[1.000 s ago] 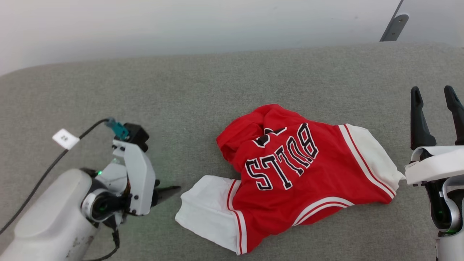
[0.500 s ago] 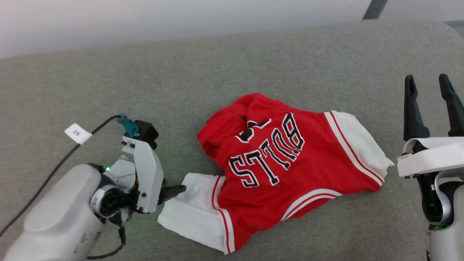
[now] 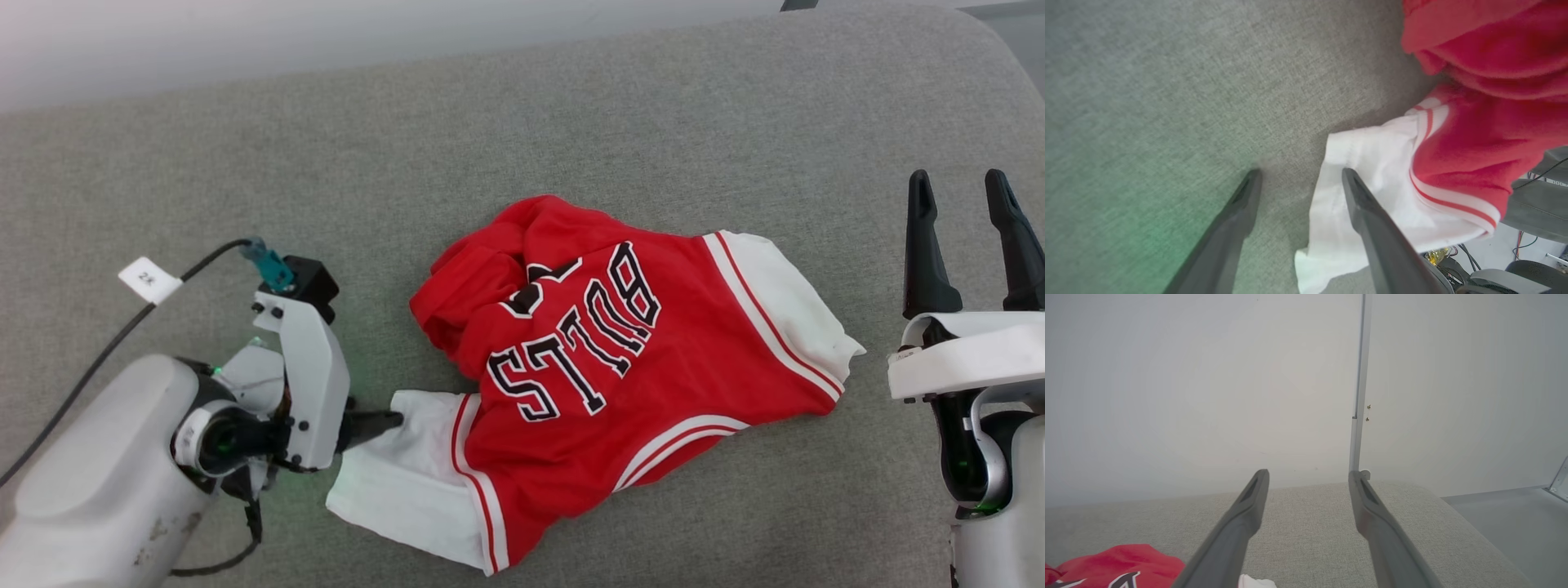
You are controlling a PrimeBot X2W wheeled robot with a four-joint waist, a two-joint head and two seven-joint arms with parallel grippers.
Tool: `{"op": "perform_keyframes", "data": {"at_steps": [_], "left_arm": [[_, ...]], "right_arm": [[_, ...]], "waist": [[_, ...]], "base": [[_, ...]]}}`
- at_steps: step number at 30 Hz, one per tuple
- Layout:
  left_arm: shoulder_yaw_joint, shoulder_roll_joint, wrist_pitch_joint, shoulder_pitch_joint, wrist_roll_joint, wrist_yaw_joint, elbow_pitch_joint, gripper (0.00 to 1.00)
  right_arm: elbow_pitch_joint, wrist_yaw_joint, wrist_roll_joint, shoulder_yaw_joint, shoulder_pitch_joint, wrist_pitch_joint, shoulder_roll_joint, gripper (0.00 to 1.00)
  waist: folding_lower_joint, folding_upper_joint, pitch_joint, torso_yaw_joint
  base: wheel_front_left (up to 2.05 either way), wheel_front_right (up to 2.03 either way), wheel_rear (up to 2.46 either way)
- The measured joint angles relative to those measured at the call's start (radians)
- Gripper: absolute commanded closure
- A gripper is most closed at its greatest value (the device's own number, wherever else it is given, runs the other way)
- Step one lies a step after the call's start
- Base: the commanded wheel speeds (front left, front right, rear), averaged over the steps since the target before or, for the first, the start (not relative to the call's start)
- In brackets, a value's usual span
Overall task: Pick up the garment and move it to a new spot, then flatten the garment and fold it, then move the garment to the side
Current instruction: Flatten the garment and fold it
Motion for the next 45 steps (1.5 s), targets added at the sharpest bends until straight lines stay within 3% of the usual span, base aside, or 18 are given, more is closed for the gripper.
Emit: {"op": "perform_keyframes", "data": {"at_steps": [7, 12, 17, 18, 20, 36, 45], "left_arm": [[-0.013, 0.027, 0.09, 0.037, -0.029, 0.072, -0.123, 0.0], [-0.036, 0.054, 0.081, 0.053, 0.012, 0.076, -0.18, 0.0], [-0.038, 0.052, 0.044, 0.064, 0.025, 0.067, -0.151, 0.0], [-0.041, 0.052, 0.044, 0.065, 0.025, 0.056, -0.146, 0.11], [-0.039, 0.052, 0.038, 0.065, 0.022, 0.046, -0.128, 1.0], [-0.037, 0.064, 0.031, 0.058, 0.032, 0.044, -0.102, 1.0], [0.01, 0.149, -0.012, 0.04, 0.059, 0.058, -0.077, 1.0]], "right_arm": [[0.003, 0.0, 0.0, -0.003, 0.0, -0.001, 0.006, 0.0], [0.009, 0.0, 0.005, 0.002, 0.0, -0.002, 0.011, 0.0], [0.013, 0.0, 0.012, 0.008, -0.003, -0.003, 0.013, 0.0], [0.013, 0.0, 0.012, 0.008, -0.004, -0.004, 0.013, 0.0], [0.013, 0.0, 0.012, 0.007, -0.004, -0.006, 0.014, 0.0], [0.002, 0.0, -0.003, -0.005, -0.003, -0.006, 0.009, 0.0], [0.001, 0.0, -0.017, -0.015, -0.002, -0.001, -0.006, 0.0]], "waist": [[0.0, 0.0, -0.003, 0.008], [0.0, 0.0, 0.001, 0.01], [0.0, 0.0, 0.006, 0.006], [0.0, 0.0, 0.007, 0.005], [0.0, 0.0, 0.007, 0.004], [0.0, 0.0, -0.006, 0.02], [0.0, 0.0, -0.027, 0.04]], "base": [[0.0, 0.0, 0.0], [0.0, 0.0, 0.0], [0.0, 0.0, 0.0], [0.0, 0.0, 0.0], [0.0, 0.0, 0.0], [0.0, 0.0, 0.0], [0.0, 0.0, 0.0]]}}
